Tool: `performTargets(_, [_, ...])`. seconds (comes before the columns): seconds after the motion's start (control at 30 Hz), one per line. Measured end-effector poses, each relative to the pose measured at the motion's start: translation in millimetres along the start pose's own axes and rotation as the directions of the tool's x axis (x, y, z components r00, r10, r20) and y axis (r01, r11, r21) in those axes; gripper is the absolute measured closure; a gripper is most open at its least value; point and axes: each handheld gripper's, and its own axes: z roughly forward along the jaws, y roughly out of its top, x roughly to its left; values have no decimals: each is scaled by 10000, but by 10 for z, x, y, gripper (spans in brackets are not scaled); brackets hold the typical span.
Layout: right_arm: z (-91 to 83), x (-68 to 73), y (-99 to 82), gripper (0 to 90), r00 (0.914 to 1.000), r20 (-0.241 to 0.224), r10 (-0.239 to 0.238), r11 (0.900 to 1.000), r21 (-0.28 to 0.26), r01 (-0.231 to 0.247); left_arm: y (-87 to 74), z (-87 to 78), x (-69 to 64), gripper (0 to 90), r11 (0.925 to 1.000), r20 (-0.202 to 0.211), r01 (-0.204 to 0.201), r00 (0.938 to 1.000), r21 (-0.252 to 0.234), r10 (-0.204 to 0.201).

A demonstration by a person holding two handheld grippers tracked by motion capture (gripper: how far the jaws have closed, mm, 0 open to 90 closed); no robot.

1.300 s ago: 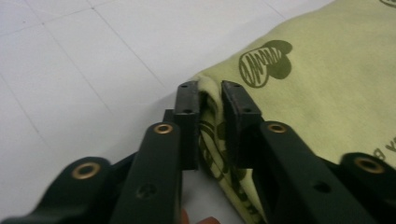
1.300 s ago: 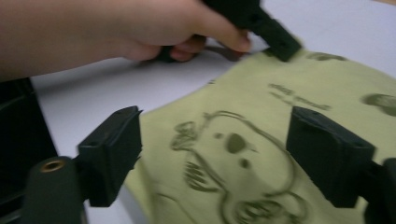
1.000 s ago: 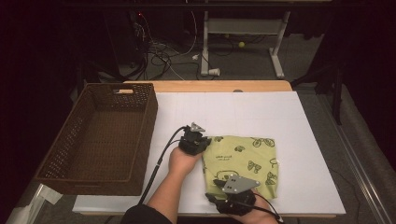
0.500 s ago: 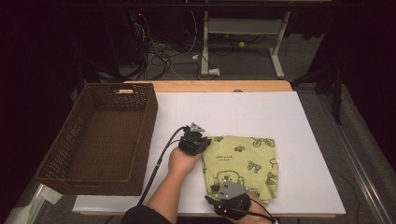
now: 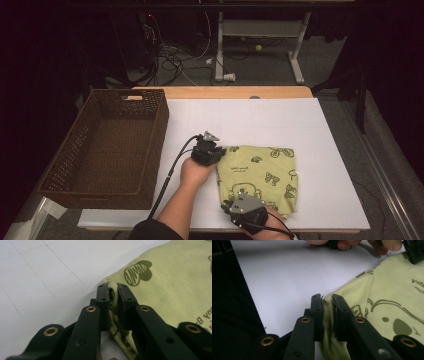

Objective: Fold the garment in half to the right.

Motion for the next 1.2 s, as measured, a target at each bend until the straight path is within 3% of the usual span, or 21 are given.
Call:
performTargets(0.27, [-176,-26,53,821,9999,21,155,9965,-822,-153,13,-30,5,793,9998,80,136,9999,-176,-134])
performTargets(0.47, [-297,-52,80,820,9995,114,306,9897,-1400,-288,84,-158,-47,794,9930,91,598,9982,-1021,-591])
performTargets(0.57, [-333,-64,95,820,9994,134,333,9870,-1579,-308,110,-215,-58,794,9916,37,607,9982,-1144,-606])
performTargets(0.87, [-338,-75,213,821,9998,-185,13,9747,-2233,-54,125,-439,-11,793,9886,-561,788,9947,-1285,-866])
performTargets(1.0, [-291,-46,309,820,9986,-437,-282,9698,-2435,167,66,-576,57,792,9866,-1033,969,9885,-1315,-1109])
performTargets(1.2, [-230,26,440,820,9946,-768,-691,9588,-2805,449,54,-784,83,791,9875,-1667,920,9795,-1283,-1130])
